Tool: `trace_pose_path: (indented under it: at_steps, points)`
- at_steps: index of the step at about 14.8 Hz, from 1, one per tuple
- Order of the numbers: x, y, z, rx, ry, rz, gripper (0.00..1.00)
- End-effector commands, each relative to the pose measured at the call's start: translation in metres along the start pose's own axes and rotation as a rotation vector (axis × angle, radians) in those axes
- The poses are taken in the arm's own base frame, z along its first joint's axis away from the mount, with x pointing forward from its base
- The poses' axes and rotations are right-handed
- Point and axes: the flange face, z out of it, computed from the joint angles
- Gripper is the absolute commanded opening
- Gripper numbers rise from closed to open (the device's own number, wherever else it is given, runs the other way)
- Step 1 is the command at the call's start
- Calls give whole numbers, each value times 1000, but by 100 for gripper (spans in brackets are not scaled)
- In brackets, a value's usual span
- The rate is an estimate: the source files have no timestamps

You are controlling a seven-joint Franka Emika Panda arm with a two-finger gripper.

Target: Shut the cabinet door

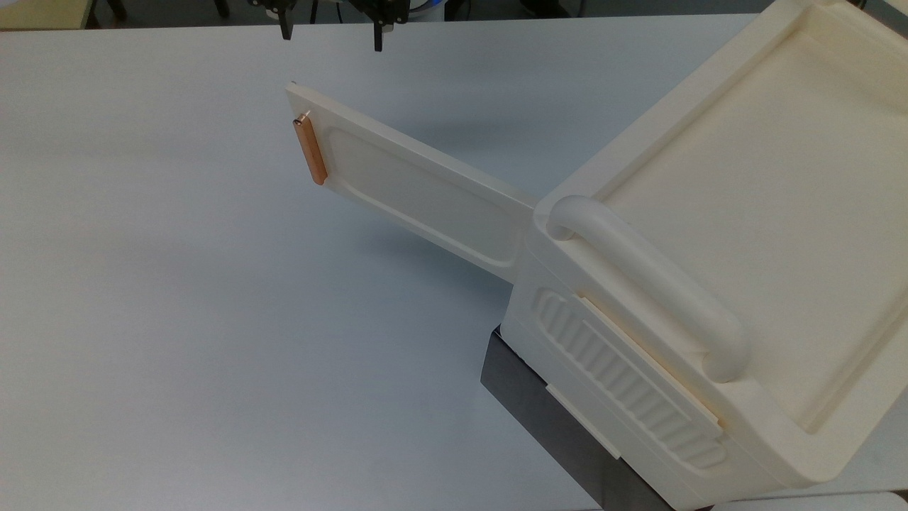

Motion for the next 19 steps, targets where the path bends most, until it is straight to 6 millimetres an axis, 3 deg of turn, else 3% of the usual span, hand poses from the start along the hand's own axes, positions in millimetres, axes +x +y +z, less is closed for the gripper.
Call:
trace_pose_path:
  at_steps: [1,11,12,16,19]
  points:
    - [-5,-2,3,3,12,4,100]
    - [-5,-1,1,3,18,5,100]
    - [-4,-1,-7,9,36,7,92]
    - [-3,0,-13,24,50,9,35]
    - [-3,-1,-23,25,70,0,0]
